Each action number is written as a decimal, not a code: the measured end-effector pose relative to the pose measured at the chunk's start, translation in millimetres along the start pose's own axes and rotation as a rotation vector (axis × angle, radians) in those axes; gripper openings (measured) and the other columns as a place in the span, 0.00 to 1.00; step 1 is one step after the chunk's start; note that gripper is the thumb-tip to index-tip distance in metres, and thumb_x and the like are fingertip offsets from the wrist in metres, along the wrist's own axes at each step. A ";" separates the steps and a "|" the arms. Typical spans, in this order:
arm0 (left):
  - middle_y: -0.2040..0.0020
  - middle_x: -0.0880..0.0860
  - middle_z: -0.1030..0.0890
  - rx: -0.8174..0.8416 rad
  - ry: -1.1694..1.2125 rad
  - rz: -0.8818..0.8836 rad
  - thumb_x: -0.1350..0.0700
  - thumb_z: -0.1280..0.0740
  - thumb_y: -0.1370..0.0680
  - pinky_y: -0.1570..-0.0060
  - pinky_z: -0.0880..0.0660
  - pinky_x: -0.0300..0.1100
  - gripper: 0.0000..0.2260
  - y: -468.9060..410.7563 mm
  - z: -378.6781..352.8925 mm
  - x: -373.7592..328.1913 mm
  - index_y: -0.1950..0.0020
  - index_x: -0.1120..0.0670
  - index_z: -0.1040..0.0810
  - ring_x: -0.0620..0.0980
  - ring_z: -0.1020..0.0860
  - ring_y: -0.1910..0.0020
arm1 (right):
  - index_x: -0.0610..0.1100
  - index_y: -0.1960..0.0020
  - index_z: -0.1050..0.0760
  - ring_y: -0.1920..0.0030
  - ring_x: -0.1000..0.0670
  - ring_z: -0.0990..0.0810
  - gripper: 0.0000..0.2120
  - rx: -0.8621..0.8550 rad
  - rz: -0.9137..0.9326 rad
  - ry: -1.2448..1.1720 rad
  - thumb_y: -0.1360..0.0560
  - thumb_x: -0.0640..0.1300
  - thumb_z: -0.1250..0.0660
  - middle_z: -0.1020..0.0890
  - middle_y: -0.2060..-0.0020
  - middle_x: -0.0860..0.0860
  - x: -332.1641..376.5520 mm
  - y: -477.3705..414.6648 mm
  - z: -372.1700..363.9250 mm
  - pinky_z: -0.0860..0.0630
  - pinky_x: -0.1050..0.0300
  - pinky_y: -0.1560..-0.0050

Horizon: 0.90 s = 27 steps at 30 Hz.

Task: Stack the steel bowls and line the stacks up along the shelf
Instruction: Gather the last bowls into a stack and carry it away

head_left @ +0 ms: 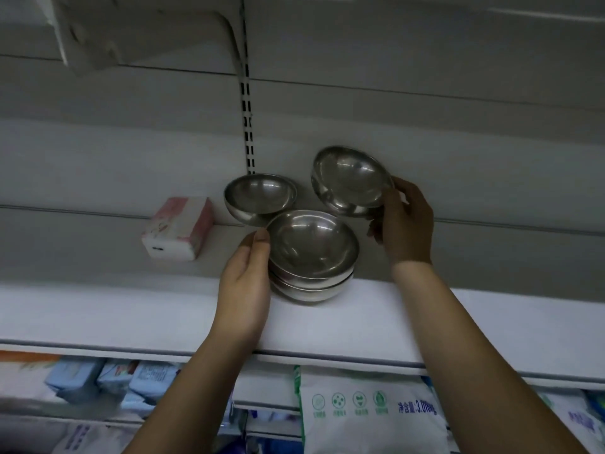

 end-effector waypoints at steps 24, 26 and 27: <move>0.45 0.29 0.18 0.089 -0.028 -0.035 0.32 0.46 0.26 0.40 0.32 0.27 0.20 9.8 -16.3 -0.9 0.43 0.37 0.21 0.26 0.24 0.41 | 0.50 0.53 0.19 0.60 0.63 0.22 0.09 0.409 -0.042 0.087 0.19 0.52 0.35 0.17 0.56 0.56 10.1 51.2 -37.1 0.29 0.72 0.59; 0.41 0.32 0.18 0.096 -0.002 -0.012 0.27 0.46 0.27 0.35 0.33 0.34 0.23 8.9 -14.3 5.6 0.44 0.35 0.19 0.30 0.24 0.37 | 0.54 0.45 0.21 0.60 0.71 0.23 0.11 0.496 -0.061 0.058 0.21 0.59 0.35 0.19 0.53 0.62 11.7 62.4 -44.6 0.31 0.79 0.60; 0.39 0.34 0.18 0.111 0.009 0.005 0.24 0.45 0.27 0.34 0.33 0.36 0.24 6.7 -16.1 6.3 0.45 0.34 0.18 0.33 0.24 0.35 | 0.56 0.38 0.24 0.57 0.74 0.24 0.21 0.556 -0.065 0.066 0.27 0.64 0.34 0.20 0.48 0.64 11.1 68.2 -49.3 0.31 0.81 0.59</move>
Point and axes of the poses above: each hand's wrist, its own y-axis away from the middle knuckle, its own z-axis out of the back of the hand, x = y × z, the point moved 10 cm from there along -y, towards the middle knuckle
